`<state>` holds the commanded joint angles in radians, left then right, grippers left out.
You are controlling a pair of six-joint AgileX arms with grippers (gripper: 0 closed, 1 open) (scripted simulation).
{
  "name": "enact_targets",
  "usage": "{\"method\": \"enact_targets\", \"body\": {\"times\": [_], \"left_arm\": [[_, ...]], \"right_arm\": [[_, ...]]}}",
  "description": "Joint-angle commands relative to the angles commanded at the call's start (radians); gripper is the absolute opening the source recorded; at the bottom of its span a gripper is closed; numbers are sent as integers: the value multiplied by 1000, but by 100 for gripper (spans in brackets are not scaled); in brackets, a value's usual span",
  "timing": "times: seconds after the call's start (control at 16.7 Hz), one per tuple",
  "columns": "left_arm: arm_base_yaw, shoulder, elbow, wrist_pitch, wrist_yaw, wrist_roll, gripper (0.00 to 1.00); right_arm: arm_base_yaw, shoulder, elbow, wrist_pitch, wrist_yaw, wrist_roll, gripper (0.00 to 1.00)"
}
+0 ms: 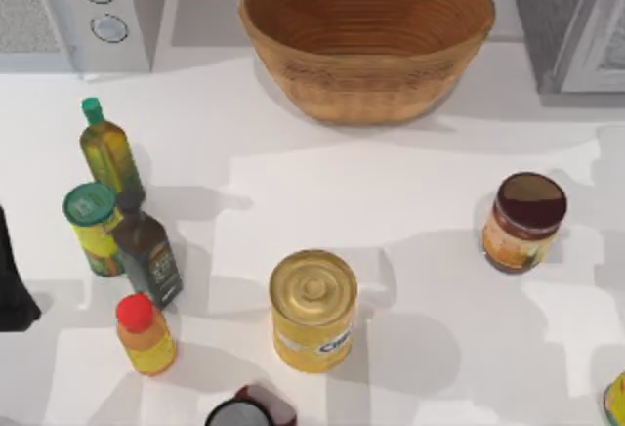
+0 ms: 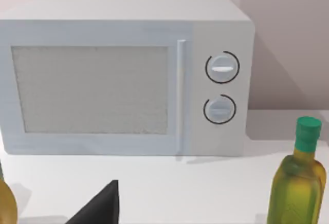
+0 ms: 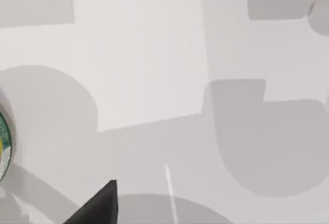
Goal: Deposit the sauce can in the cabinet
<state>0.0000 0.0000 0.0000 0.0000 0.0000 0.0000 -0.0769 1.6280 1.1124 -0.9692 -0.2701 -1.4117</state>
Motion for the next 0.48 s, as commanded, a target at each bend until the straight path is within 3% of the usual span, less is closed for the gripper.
{"method": "enact_targets", "body": {"times": [0.48], "left_arm": [[0,0,0,0,0,0,100]], "right_arm": [[-74,433,217,-212,-442,-539,100]]}}
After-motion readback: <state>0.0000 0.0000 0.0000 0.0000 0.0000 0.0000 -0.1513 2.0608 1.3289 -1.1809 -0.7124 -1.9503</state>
